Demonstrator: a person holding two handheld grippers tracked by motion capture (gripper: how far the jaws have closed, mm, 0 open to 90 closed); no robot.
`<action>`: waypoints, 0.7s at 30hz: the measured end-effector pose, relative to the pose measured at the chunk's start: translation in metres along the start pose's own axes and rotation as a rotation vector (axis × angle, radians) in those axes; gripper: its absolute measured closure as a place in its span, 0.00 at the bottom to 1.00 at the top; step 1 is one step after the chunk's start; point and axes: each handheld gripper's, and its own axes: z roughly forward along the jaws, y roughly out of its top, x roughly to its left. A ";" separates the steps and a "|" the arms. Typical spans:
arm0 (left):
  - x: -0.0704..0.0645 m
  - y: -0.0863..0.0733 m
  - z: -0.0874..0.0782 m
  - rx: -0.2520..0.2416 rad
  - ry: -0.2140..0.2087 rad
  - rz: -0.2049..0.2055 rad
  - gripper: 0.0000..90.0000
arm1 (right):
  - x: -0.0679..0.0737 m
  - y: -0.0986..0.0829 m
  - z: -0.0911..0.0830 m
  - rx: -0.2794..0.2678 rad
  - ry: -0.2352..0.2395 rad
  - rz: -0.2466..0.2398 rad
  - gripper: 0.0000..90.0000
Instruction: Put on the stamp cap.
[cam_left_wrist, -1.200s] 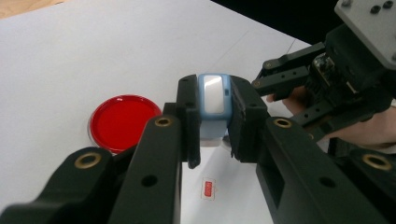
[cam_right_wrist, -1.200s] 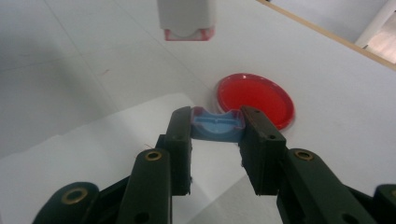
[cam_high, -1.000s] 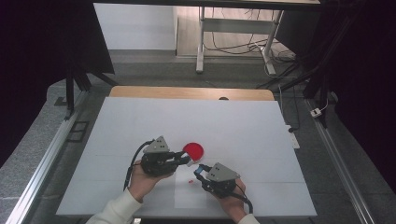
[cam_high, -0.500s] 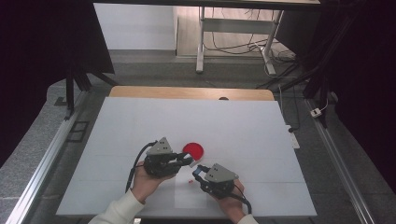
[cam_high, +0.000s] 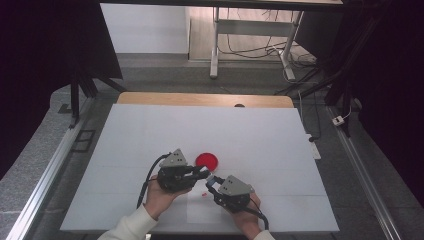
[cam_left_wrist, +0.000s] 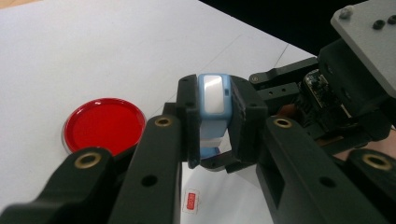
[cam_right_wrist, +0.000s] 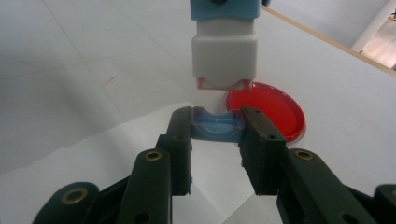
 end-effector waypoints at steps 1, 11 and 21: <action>0.000 0.000 0.000 -0.001 0.003 -0.001 0.84 | 0.000 0.000 0.000 0.000 -0.007 0.000 0.72; -0.001 -0.005 0.006 -0.010 0.019 -0.024 0.84 | 0.002 0.000 0.000 -0.022 -0.068 0.003 0.72; -0.001 -0.006 0.008 -0.020 0.015 -0.043 0.84 | 0.004 0.001 0.000 -0.034 -0.078 -0.004 0.72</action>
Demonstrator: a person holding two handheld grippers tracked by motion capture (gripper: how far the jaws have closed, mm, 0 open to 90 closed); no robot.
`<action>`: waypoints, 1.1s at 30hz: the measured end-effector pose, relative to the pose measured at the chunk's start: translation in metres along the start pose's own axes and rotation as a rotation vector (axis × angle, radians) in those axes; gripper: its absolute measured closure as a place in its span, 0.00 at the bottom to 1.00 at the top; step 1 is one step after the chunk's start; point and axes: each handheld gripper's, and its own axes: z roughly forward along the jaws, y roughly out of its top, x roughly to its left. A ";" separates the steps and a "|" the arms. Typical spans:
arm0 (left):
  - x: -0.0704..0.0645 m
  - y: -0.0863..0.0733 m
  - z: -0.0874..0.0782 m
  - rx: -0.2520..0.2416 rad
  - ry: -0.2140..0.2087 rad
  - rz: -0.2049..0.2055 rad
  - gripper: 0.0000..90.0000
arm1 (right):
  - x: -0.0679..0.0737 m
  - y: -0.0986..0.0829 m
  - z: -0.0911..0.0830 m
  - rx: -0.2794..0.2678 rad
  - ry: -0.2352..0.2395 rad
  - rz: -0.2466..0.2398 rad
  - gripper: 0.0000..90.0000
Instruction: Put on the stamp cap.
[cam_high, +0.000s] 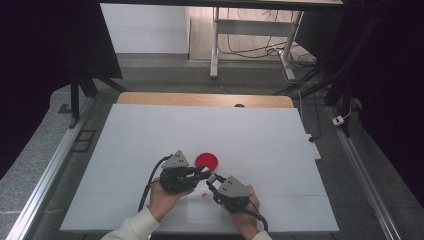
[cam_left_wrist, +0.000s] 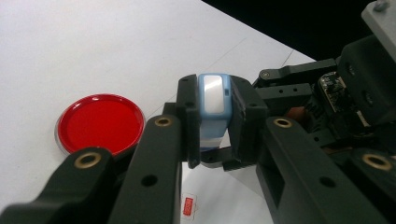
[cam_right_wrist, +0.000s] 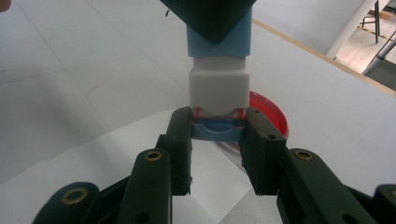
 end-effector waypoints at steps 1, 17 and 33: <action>0.000 0.000 0.000 -0.001 0.002 0.000 0.84 | 0.000 0.000 0.000 -0.001 -0.003 -0.001 0.72; 0.000 -0.002 0.003 0.006 0.000 -0.003 0.84 | 0.001 0.000 0.000 -0.002 -0.012 0.004 0.72; 0.000 -0.002 0.004 0.019 0.000 0.000 0.84 | 0.002 -0.001 0.000 0.007 -0.024 0.000 0.72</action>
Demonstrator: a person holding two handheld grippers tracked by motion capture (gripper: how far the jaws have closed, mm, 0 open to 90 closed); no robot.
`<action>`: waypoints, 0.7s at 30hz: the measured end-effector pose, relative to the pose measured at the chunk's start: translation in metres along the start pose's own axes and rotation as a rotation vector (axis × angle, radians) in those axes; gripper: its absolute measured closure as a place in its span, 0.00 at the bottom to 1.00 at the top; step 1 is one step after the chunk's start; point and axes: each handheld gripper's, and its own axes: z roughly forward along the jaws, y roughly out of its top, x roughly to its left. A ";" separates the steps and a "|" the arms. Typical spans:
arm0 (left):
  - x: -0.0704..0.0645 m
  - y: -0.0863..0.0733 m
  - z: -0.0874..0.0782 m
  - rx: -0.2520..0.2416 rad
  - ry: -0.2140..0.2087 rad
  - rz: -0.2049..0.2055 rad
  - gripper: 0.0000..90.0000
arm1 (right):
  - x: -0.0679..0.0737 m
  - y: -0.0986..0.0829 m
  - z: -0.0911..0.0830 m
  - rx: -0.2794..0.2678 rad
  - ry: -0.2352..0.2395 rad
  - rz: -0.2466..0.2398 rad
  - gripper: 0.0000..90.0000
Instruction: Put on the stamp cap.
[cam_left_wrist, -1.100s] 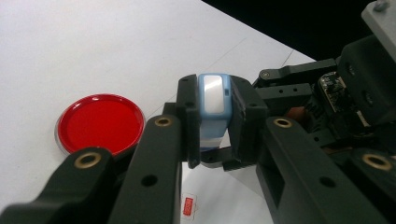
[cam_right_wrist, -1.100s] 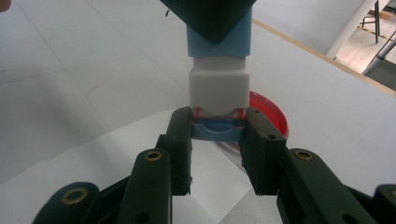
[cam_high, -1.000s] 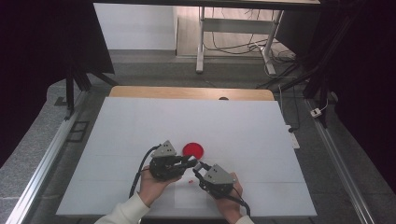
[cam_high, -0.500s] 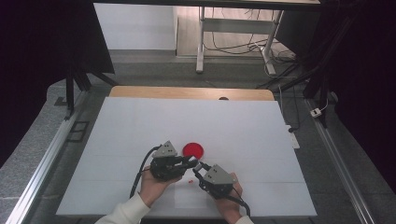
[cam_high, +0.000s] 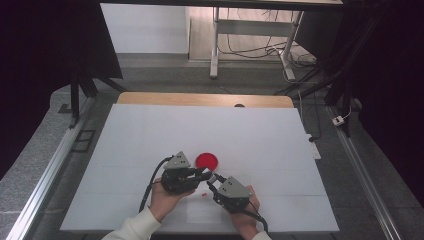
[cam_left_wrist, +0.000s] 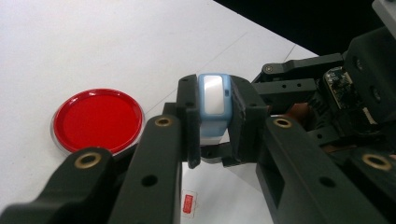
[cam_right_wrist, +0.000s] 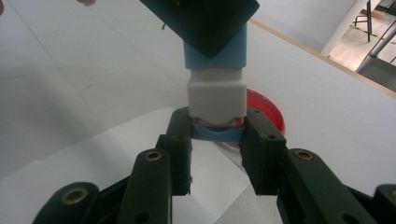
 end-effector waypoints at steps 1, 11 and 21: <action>0.000 0.000 0.000 0.002 -0.001 -0.001 0.84 | 0.000 0.000 0.000 0.001 -0.001 -0.001 0.72; 0.001 0.000 0.000 0.018 0.000 -0.001 0.84 | 0.003 0.000 0.000 0.005 -0.019 -0.035 0.72; 0.002 0.000 0.001 0.030 -0.009 -0.007 0.84 | 0.005 0.000 0.000 0.009 -0.035 -0.064 0.72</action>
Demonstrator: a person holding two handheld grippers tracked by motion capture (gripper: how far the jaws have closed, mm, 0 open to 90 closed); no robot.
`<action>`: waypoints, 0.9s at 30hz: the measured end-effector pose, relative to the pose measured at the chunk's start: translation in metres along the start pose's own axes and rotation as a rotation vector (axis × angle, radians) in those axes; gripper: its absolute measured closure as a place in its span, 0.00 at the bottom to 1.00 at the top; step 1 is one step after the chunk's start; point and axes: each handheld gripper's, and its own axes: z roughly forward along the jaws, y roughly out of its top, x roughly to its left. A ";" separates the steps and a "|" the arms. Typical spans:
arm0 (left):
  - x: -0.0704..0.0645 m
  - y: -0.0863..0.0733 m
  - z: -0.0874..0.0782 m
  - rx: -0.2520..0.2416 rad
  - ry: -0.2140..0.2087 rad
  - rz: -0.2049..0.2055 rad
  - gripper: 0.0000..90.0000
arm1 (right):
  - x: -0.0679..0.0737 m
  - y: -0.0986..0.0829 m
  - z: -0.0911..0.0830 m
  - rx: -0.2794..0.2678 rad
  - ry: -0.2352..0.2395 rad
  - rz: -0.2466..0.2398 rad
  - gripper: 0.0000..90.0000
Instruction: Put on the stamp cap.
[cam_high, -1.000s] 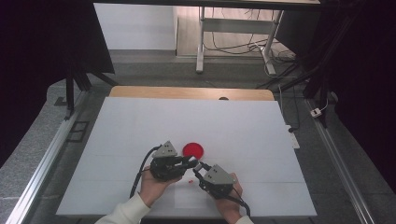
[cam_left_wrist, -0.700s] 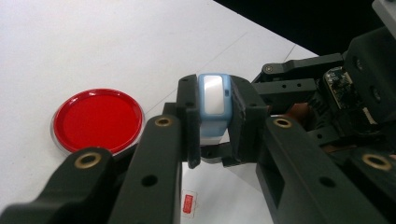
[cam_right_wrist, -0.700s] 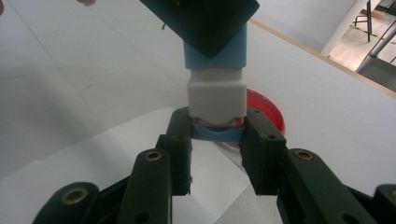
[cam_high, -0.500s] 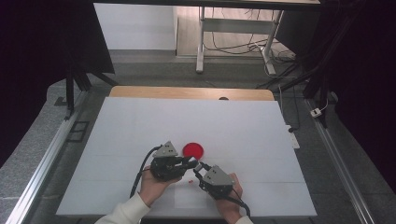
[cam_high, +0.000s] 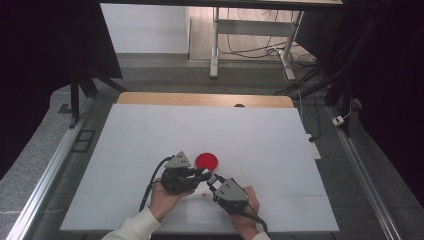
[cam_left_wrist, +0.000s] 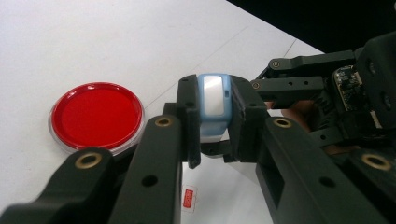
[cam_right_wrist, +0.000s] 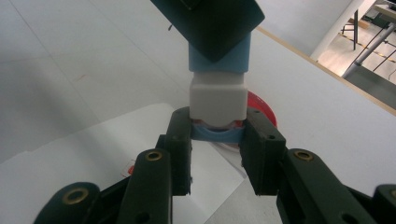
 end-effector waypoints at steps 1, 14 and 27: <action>0.000 0.000 0.000 0.003 0.000 -0.001 0.84 | 0.000 0.000 0.000 0.000 0.001 -0.006 0.72; 0.002 -0.002 0.003 0.006 -0.022 -0.017 0.84 | 0.001 0.000 -0.001 0.006 0.000 -0.014 0.73; 0.006 -0.003 0.003 -0.001 -0.061 -0.053 0.84 | 0.001 0.002 -0.004 -0.007 0.005 -0.001 0.73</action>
